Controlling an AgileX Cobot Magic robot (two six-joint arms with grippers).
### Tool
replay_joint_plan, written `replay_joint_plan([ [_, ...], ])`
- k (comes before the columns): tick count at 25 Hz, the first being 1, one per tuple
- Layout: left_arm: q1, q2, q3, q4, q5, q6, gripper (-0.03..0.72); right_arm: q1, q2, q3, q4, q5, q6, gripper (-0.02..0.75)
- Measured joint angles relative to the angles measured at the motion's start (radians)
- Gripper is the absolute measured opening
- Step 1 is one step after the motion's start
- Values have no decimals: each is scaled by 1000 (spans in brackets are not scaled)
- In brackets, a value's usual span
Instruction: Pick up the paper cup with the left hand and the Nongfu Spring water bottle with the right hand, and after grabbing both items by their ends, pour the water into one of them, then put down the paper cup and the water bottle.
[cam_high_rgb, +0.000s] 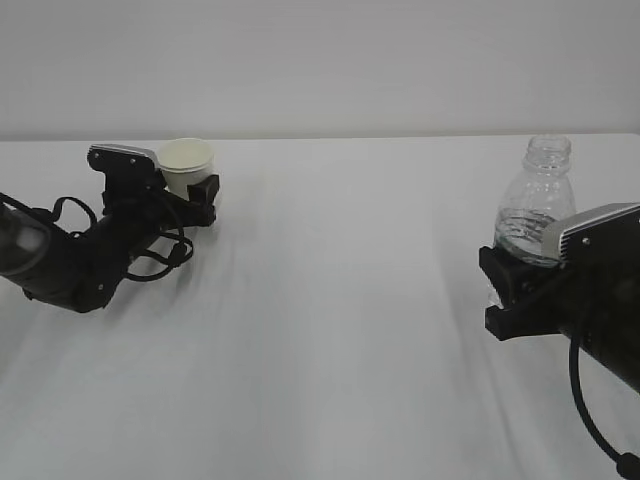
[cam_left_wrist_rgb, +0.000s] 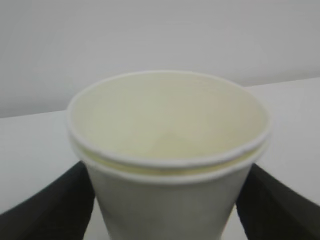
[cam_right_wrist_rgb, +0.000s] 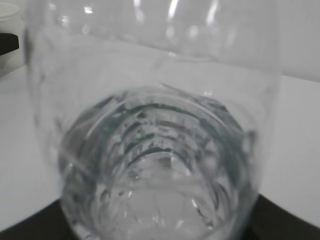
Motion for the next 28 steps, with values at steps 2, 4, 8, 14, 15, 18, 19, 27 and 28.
replay_joint_plan([
  [2, 0, 0, -9, 0, 21, 0, 621, 0, 0, 0, 0, 0, 0, 385],
  [4, 0, 0, -11, 0, 23, 0, 620, 0, 0, 0, 0, 0, 0, 385],
  [8, 0, 0, -11, 0, 23, 0, 614, 0, 0, 0, -2, 0, 0, 385],
  [14, 0, 37, -26, -2, 18, 0, 584, 0, 0, 0, -2, 0, 0, 385],
  [15, 0, 40, -26, -2, 10, 0, 577, 0, 0, 0, -2, 0, 0, 385],
  [18, 0, 40, -28, -2, -54, 0, 569, 0, 0, 0, -2, 0, 0, 385],
  [19, 0, 40, -30, -2, -67, 0, 568, 0, 0, 0, -2, 0, 0, 385],
  [27, 0, 40, -30, -2, -84, 0, 540, 0, 0, 0, -2, 2, 0, 385],
  [28, 0, 40, -30, -2, -84, 0, 533, 0, 0, 0, -2, 2, 0, 385],
])
